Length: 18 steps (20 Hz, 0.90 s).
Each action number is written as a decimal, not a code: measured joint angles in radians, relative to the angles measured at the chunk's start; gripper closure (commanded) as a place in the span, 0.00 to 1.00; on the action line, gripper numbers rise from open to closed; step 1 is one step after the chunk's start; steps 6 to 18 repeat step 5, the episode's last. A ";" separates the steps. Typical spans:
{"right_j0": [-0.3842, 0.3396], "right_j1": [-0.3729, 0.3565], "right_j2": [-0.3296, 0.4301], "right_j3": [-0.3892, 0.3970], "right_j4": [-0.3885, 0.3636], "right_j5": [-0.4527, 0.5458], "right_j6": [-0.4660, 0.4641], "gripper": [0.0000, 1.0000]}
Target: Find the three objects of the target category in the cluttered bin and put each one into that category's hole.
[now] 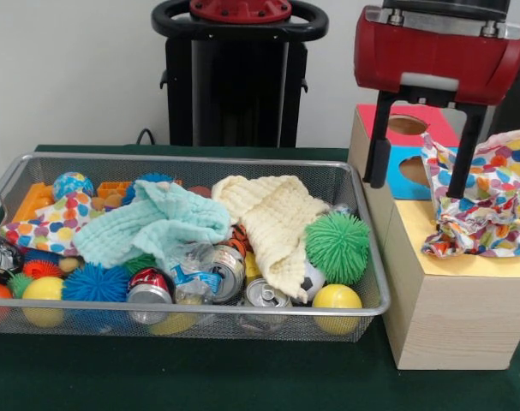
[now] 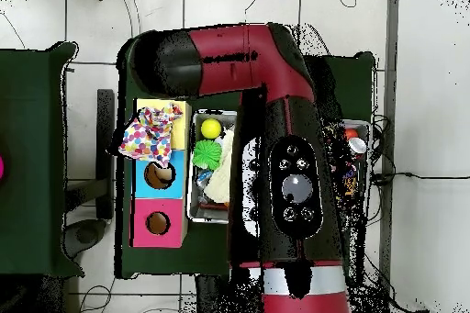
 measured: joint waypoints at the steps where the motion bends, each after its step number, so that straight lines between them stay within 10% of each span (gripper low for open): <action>1: 0.000 0.000 -0.001 0.000 -0.001 0.000 0.000 0.00; 18: 0.000 0.000 -0.004 0.000 -0.003 0.000 0.000 0.00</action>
